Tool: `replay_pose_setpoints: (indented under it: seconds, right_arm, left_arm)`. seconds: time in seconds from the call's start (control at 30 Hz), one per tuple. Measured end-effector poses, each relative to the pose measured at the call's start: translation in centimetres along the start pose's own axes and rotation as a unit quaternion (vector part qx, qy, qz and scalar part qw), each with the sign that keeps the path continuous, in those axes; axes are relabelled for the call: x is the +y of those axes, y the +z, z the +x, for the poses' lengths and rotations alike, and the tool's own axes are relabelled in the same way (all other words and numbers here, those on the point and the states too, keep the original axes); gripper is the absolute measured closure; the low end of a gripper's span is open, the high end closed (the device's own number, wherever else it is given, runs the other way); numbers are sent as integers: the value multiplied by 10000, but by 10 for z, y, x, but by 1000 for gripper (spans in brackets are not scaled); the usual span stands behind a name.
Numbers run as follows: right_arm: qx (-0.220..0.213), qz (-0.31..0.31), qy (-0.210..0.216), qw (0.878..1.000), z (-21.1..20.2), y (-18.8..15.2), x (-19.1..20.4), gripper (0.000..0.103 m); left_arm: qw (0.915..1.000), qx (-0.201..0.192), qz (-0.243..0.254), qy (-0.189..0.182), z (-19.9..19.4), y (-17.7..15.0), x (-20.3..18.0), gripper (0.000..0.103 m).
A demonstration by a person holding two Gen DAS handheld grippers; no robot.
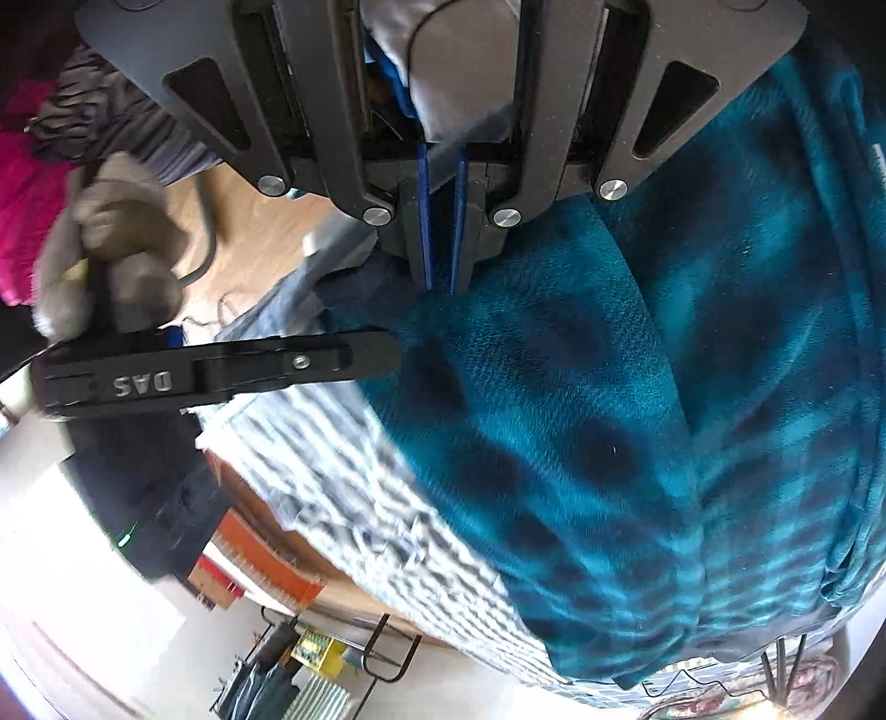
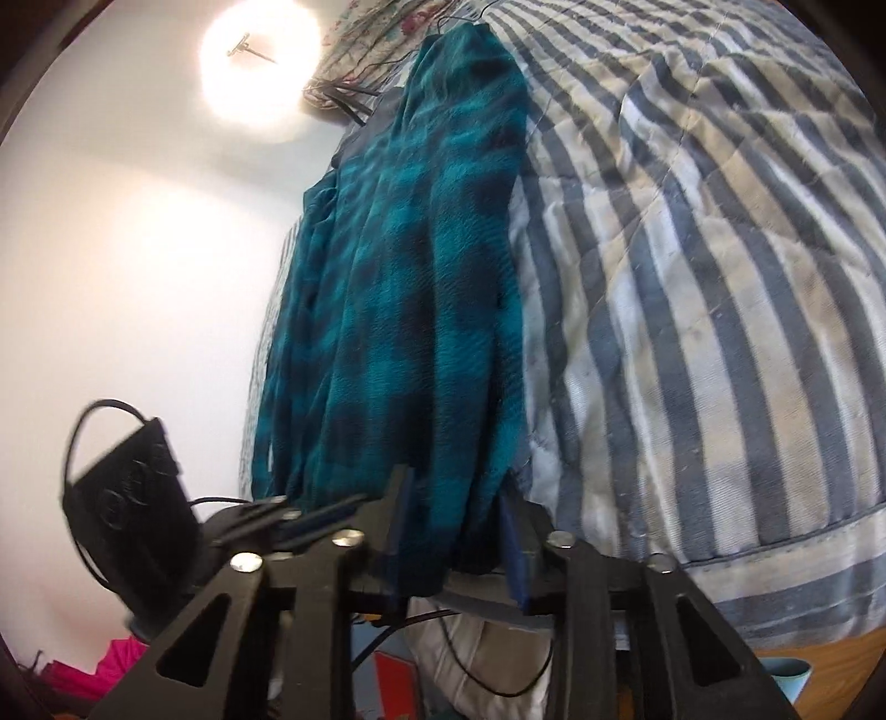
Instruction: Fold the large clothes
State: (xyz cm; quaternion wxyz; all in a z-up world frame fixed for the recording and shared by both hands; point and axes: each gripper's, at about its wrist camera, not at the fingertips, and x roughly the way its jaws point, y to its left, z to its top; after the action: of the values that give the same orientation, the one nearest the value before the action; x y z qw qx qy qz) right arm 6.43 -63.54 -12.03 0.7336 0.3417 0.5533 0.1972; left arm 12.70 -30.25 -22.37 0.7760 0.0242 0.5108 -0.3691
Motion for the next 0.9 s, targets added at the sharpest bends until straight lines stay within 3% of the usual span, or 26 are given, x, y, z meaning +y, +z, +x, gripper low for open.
replay_pose_setpoints:
  seconds: [0.07, 0.37, 0.53, 0.8, 0.9]
  right_arm:
    - [16, -93, -171, 9998, 3, -1, 4, 97]
    - [-286, -787, -931, 9921, 0, 0, 54, 99]
    - [-514, -1298, -1118, 9839, -3, 3, 90, 99]
    - [-469, -2427, -1597, 9557, 22, 10, 156, 100]
    - [-314, -2910, -1775, 9396, 43, 10, 180, 100]
  left_arm:
    - [10000, 17, -80, -58, -1, 1, 2, 100]
    - [9968, -605, -505, -117, -79, 6, 22, 100]
    - [9887, -1031, -1088, -77, -130, 2, 59, 100]
    - [9693, -1652, -1819, 45, -197, -9, 114, 100]
    - [9614, -1872, -2017, 88, -213, -11, 131, 100]
